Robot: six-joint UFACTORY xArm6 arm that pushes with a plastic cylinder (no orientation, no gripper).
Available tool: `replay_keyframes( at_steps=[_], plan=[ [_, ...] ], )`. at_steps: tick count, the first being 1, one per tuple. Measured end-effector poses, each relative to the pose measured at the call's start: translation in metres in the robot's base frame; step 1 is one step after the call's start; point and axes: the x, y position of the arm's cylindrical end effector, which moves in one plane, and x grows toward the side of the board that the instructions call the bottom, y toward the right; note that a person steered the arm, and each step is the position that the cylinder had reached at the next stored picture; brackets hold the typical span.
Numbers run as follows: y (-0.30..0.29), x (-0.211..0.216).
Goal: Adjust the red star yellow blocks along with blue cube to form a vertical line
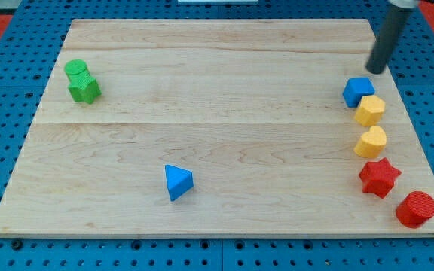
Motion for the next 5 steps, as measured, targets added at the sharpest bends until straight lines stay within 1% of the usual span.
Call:
replay_keyframes(
  at_steps=[1,2,4,5],
  plan=[
    [0.015,0.047],
    [-0.018,0.055],
    [-0.053,0.055],
    [-0.058,0.050]
  ],
)
